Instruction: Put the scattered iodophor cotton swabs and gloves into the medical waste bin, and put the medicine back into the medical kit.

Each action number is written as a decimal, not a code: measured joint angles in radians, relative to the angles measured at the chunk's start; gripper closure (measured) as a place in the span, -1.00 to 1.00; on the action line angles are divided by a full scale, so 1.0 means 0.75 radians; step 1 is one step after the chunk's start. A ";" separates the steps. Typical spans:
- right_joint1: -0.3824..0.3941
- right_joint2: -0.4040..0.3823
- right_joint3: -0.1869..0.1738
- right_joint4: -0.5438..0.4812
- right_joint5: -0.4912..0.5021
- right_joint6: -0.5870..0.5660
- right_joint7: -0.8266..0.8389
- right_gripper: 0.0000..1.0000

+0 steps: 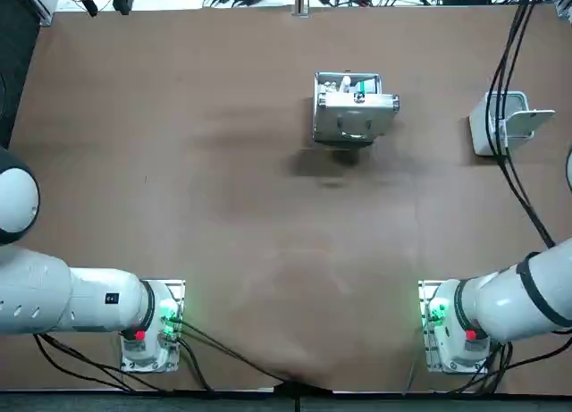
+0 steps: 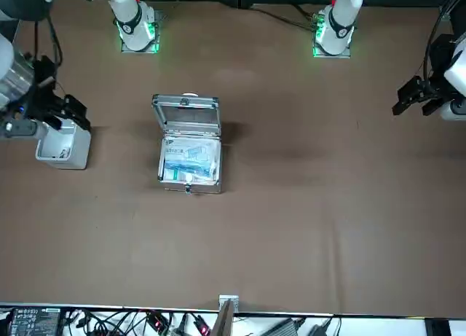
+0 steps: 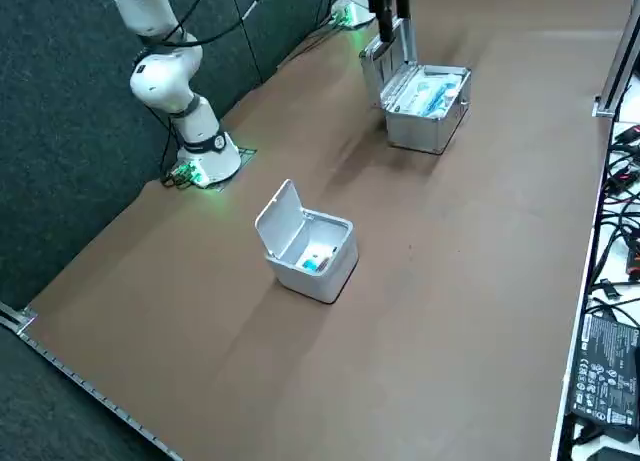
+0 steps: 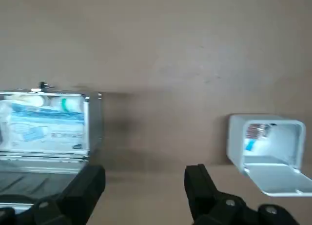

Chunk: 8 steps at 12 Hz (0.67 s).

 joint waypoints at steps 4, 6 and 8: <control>-0.138 -0.084 0.079 -0.054 -0.044 -0.057 -0.005 -1.00; -0.220 -0.146 0.148 -0.114 -0.050 -0.067 -0.006 -1.00; -0.257 -0.225 0.177 -0.188 -0.051 -0.075 -0.024 -1.00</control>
